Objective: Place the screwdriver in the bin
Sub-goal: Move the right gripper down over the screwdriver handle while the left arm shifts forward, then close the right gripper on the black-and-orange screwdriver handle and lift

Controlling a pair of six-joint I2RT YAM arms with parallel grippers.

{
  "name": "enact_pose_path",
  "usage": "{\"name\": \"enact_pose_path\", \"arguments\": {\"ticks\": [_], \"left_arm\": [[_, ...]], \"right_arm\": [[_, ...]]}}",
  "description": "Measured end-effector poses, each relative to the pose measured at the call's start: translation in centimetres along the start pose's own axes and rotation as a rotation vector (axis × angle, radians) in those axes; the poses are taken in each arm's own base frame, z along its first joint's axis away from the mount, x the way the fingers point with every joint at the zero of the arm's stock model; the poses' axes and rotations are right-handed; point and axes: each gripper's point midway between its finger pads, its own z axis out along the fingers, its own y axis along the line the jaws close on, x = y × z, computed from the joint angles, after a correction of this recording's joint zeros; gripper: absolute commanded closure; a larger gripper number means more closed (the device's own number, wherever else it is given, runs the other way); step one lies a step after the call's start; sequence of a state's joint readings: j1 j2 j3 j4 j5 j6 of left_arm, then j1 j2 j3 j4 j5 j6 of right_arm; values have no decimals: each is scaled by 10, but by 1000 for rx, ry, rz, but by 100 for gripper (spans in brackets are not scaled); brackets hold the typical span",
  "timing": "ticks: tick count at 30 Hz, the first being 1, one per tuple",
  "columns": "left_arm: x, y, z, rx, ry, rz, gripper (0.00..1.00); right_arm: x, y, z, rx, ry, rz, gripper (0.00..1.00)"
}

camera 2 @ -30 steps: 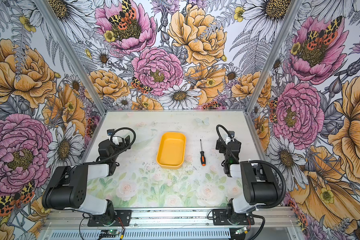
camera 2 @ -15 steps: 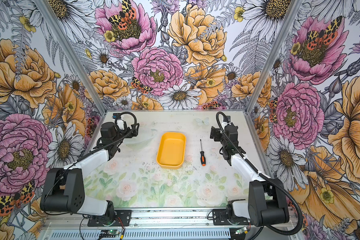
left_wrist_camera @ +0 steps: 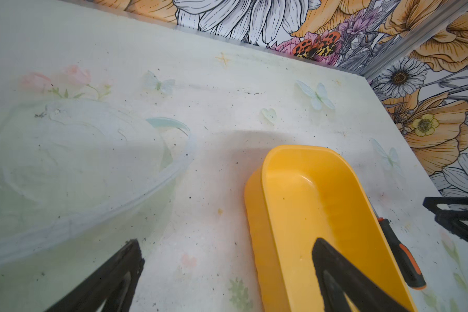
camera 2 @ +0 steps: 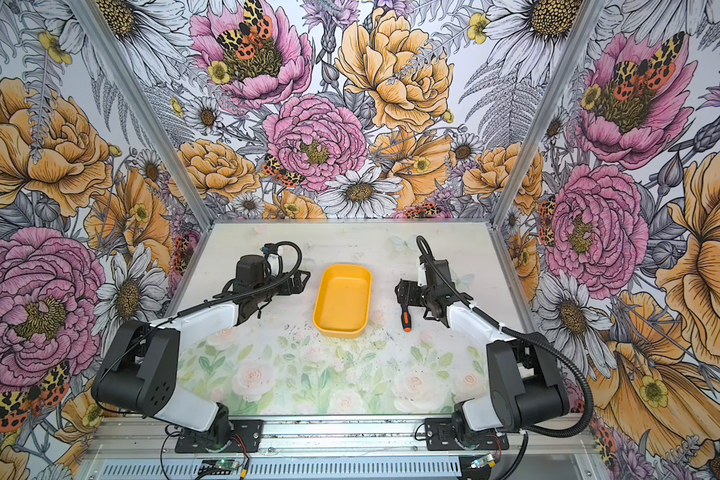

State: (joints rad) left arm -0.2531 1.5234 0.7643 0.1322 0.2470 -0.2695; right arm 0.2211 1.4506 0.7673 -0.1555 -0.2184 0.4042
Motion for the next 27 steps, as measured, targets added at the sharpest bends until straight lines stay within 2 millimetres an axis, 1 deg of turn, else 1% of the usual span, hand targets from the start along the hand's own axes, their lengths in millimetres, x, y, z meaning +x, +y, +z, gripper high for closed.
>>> {"name": "enact_pose_path", "arguments": {"ticks": [3,7,11,15,18,22,27], "left_arm": [[10,1,-1,4,30,-19,1],[14,-5,-4,34,56,-33,1],[11,-12,-14,53,58,-47,1],[9,-17,-21,64,59,-50,1],[14,-15,-22,57,79,-59,1],[26,-11,-23,39,126,-74,1],[36,-8,-26,21,165,-86,1]], "right_arm": [[19,0,7,33,64,0,18],[37,-4,9,88,124,2,19],[47,-8,8,127,157,5,22],[58,-10,12,158,205,1,25],[67,-9,14,174,237,-12,28],[73,-10,16,199,264,-26,32],[77,-13,20,227,291,-32,42]]}}
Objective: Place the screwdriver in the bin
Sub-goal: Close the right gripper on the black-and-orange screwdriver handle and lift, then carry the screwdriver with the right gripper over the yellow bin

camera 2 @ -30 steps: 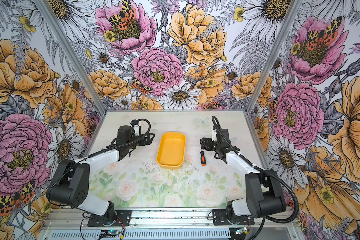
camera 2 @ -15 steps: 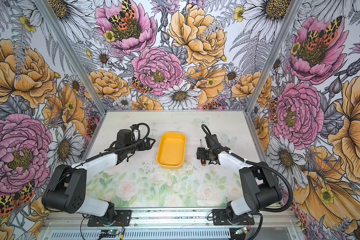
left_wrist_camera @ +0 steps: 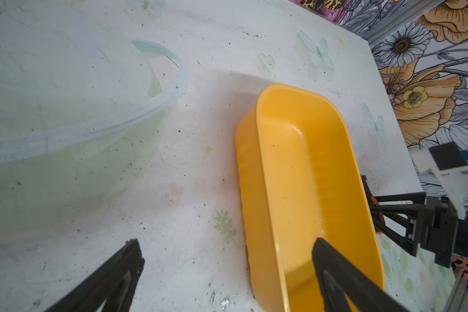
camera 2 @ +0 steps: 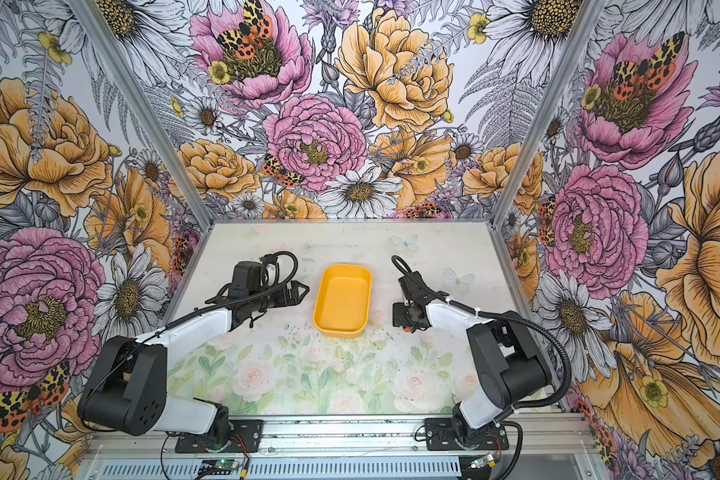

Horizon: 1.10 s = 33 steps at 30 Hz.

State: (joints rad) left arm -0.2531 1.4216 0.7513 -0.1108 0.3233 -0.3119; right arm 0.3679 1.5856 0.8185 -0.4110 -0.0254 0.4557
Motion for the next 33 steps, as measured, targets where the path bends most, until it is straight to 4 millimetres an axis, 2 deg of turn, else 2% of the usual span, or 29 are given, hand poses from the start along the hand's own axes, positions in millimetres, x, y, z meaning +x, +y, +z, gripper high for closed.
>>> {"name": "enact_pose_path", "arguments": {"ticks": [5,13,21,27,30,33], "left_arm": [[1,0,-3,-3,6,-2,1],[1,-1,-3,-2,5,-2,1],[1,-1,-3,2,7,-2,1],[3,-6,-4,30,16,-3,1],[3,-8,-4,39,17,-5,1],[2,-9,-4,47,17,-5,1]], "right_arm": [[-3,-2,4,23,16,-3,54],[-8,-1,6,30,17,-1,100],[-7,2,6,-8,38,18,100],[-11,-3,-2,-114,74,162,100],[-23,-3,-16,-159,56,243,100],[-52,8,-41,-221,-17,296,100]]}}
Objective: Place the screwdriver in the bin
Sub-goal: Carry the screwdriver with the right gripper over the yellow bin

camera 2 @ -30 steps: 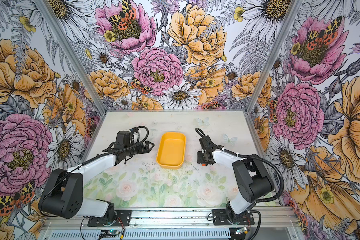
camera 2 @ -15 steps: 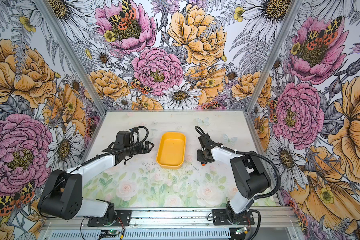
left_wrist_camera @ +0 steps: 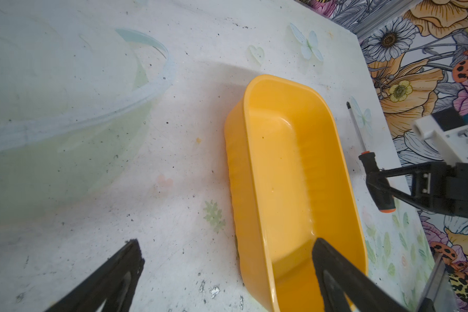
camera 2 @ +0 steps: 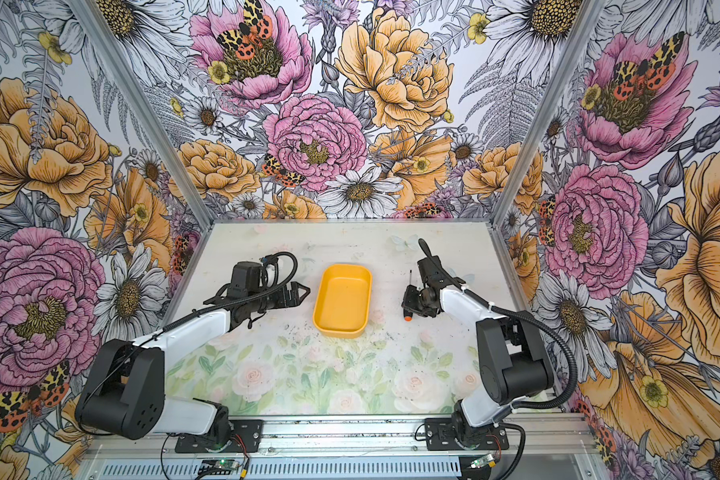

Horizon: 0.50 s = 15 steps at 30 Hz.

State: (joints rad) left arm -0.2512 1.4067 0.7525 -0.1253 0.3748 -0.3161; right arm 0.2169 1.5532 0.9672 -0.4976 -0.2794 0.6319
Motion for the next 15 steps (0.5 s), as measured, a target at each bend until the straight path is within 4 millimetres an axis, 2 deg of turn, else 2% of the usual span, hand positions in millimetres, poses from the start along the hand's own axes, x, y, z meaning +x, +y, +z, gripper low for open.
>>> {"name": "enact_pose_path", "arguments": {"ticks": [4,8,11,15], "left_arm": [[-2,1,-1,7,-3,-5,1],[-6,8,-4,6,-13,-23,1],[-12,15,-8,4,-27,-42,1],[-22,23,-17,2,-62,-56,1]], "right_arm": [[-34,52,-35,-104,-117,0,100],[-55,115,-65,-209,-219,-23,100],[-53,157,-76,-261,-267,-35,100],[-36,200,-69,-285,-278,-64,100]]}}
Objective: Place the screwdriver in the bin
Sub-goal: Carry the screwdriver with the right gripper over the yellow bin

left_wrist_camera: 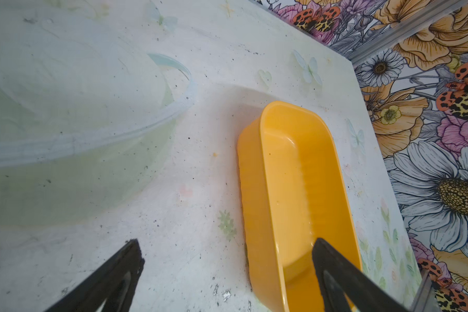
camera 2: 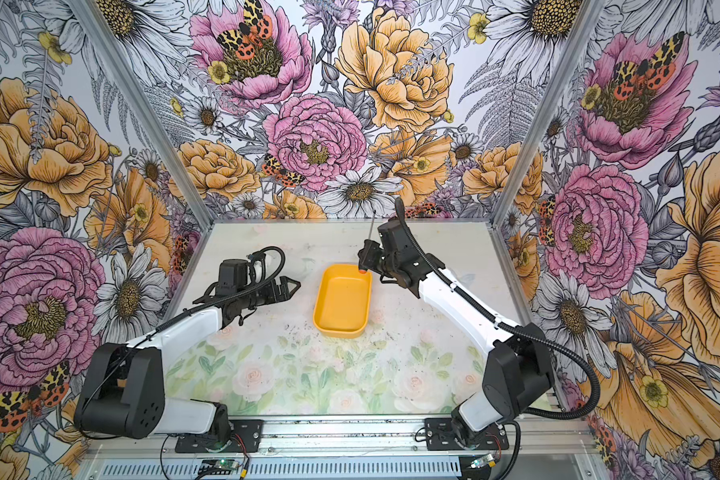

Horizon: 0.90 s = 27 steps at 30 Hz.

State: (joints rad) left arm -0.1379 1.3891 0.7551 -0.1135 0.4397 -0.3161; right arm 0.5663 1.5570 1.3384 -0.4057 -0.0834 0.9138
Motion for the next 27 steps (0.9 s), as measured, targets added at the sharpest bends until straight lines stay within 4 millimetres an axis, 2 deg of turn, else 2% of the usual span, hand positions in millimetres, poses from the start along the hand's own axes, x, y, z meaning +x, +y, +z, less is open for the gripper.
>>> {"name": "enact_pose_path", "arguments": {"ticks": [2,4,8,11,16,20,27], "left_arm": [[-4,1,-2,0,-12,1,1],[-7,-2,-3,8,-17,4,1],[-9,-6,-3,25,-18,8,1],[-9,-6,-3,27,-17,8,1],[-9,-6,-3,28,-17,8,1],[-9,-6,-3,28,-17,8,1],[-9,-6,-3,28,-16,8,1]], "right_arm": [[17,9,13,8,26,-10,100],[34,9,28,28,59,-10,100],[74,-3,61,92,148,-7,100],[99,-11,74,126,201,-6,100],[123,-19,77,151,246,7,100],[139,-35,78,187,282,24,100],[149,-46,80,202,322,50,100]]}}
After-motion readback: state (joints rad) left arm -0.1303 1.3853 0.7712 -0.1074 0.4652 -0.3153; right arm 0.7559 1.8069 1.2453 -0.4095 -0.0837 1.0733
